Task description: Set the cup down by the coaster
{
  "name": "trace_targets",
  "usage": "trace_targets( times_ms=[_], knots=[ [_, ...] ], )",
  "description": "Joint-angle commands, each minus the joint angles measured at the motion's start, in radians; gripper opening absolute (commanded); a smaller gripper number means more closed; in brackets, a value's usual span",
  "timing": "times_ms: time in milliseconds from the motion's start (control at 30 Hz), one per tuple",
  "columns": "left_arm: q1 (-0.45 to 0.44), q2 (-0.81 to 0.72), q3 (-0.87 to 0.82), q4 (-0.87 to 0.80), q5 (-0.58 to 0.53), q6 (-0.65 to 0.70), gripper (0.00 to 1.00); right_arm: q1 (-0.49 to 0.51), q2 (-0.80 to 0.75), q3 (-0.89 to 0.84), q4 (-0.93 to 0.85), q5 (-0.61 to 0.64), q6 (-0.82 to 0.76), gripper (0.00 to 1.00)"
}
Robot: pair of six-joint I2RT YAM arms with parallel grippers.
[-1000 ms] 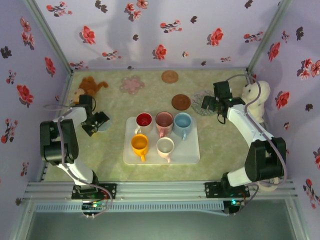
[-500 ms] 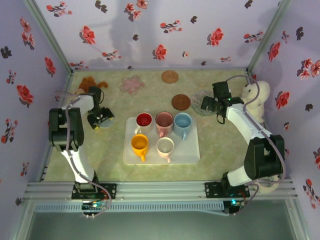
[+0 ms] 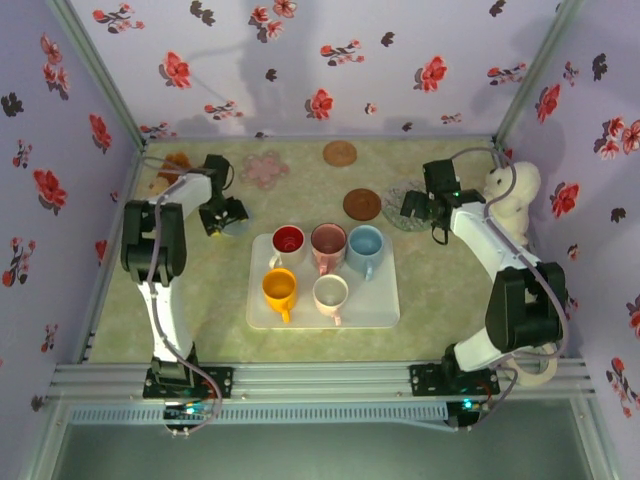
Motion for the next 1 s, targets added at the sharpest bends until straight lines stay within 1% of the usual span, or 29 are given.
trace_targets(
  times_ms=[0, 100, 167, 333, 500, 800, 967],
  knots=[
    [-0.050, 0.084, 0.060, 0.155, 0.131, 0.025, 0.71, -0.007, 0.007, 0.028, -0.030, 0.004, 0.005, 0.99],
    [-0.050, 0.100, 0.087, 0.151, 0.128, 0.028, 0.71, -0.005, 0.007, 0.028, -0.037, 0.009, -0.001, 0.99],
    [-0.050, 0.111, 0.100, 0.150, 0.128, 0.035, 0.69, -0.007, 0.007, 0.029, -0.040, 0.014, -0.005, 0.99],
    [-0.048, 0.143, 0.150, 0.128, 0.115, 0.049, 0.69, -0.007, 0.010, 0.037, -0.040, 0.013, -0.003, 0.99],
    [-0.045, 0.141, 0.177, 0.109, 0.105, 0.058, 0.69, -0.007, 0.014, 0.049, -0.043, 0.006, -0.002, 0.99],
    [-0.046, 0.016, 0.140, 0.090, 0.111, 0.061, 0.71, -0.006, 0.015, 0.048, -0.042, -0.001, -0.003, 0.99],
    [-0.047, -0.057, 0.164, 0.084, 0.109, 0.074, 0.75, -0.007, 0.024, 0.056, -0.038, -0.010, -0.005, 0.99]
  ],
)
